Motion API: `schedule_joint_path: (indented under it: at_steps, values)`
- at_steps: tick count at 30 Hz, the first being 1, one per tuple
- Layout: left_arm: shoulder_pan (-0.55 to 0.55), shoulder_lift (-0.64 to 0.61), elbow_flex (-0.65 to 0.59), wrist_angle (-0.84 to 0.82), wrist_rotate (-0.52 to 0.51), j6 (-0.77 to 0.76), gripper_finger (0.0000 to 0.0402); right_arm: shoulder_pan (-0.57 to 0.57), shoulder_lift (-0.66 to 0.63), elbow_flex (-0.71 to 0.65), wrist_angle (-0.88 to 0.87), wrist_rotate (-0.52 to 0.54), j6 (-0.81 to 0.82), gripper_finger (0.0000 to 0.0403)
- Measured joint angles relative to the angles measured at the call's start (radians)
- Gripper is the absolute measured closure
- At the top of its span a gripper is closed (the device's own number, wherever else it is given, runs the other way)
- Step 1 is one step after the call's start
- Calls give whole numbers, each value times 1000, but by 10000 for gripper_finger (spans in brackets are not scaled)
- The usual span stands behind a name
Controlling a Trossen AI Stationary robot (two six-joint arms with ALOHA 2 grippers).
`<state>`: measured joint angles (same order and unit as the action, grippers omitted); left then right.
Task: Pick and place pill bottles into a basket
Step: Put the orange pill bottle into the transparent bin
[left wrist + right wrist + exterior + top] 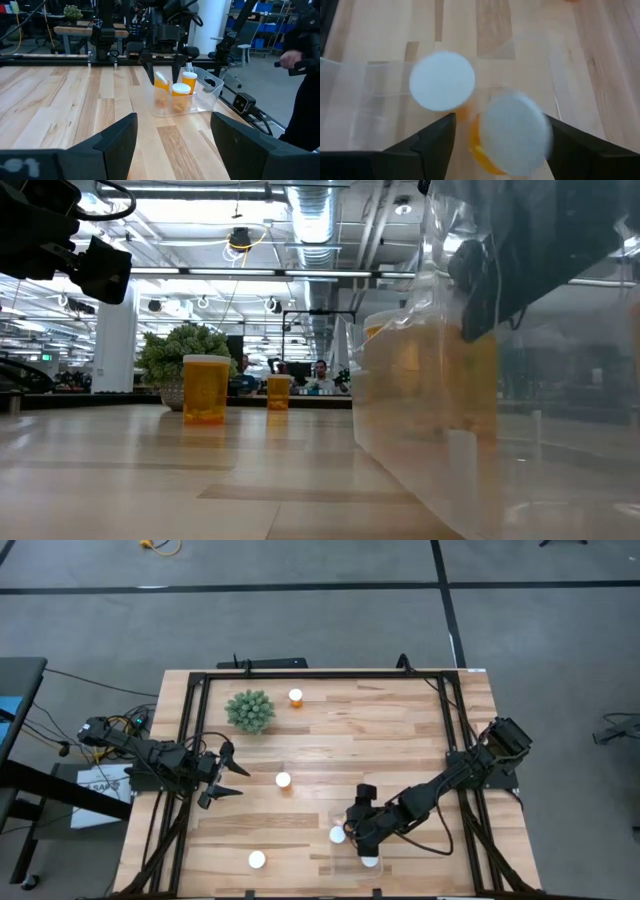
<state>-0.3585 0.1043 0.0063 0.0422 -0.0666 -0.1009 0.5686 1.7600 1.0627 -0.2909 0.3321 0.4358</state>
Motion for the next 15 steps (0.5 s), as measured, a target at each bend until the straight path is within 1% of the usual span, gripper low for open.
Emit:
schedule_joint_path:
  at_steps: [3,8,15]
  values:
    - [0,0,0,0,0,0,159,0,0,21,-16,-19,0,137]
    - [0,0,0,0,0,0,159,0,0,56,-46,-19,-1,137]
    - [0,0,0,0,0,0,159,0,0,121,-156,-17,-26,137]
